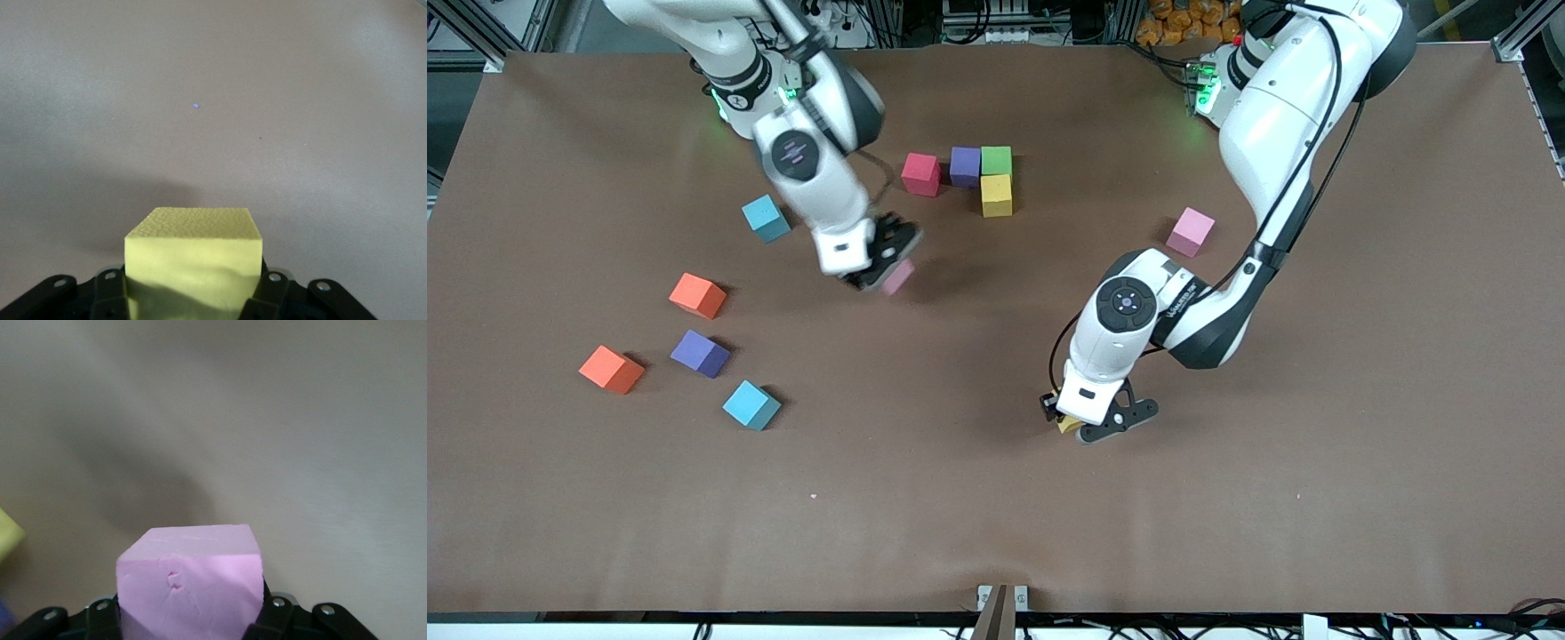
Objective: Form number 2 with 11 blocks
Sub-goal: 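Carry the lavender cube to the stack with the right gripper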
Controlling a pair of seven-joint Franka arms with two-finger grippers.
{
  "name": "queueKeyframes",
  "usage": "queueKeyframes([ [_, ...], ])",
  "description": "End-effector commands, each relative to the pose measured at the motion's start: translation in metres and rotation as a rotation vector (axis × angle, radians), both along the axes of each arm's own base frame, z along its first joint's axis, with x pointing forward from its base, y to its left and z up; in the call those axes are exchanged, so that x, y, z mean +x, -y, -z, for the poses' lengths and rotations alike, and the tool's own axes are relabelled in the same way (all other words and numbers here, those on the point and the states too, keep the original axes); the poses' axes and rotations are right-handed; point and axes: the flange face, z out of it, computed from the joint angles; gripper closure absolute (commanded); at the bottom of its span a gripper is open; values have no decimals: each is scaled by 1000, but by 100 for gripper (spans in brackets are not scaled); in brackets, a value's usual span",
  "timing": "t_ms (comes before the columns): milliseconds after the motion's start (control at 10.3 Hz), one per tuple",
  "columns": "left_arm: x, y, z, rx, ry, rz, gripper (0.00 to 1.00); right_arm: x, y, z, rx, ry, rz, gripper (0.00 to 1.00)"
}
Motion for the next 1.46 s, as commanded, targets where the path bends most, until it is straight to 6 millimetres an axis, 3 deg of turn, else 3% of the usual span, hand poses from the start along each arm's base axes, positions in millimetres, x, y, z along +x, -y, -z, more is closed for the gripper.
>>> queueKeyframes([
  [0,-7,-3,-9,0,-40,-24,90,-22,-49,-5,20,-41,258,63],
  [291,-22,12,-2,6,-76,-29,90,-63,-116,10,6,-94,578,65],
  [485,-29,20,-2,-1,-86,-22,90,-61,-131,20,-7,-88,635,66],
  [679,-31,21,1,2,-91,-20,90,-77,-159,39,-24,-94,716,68],
  [1067,-31,19,3,4,-94,-20,90,-94,-179,72,-73,-42,726,68],
  [1358,-31,19,4,5,-96,-20,90,-95,-179,75,-78,-37,726,68],
])
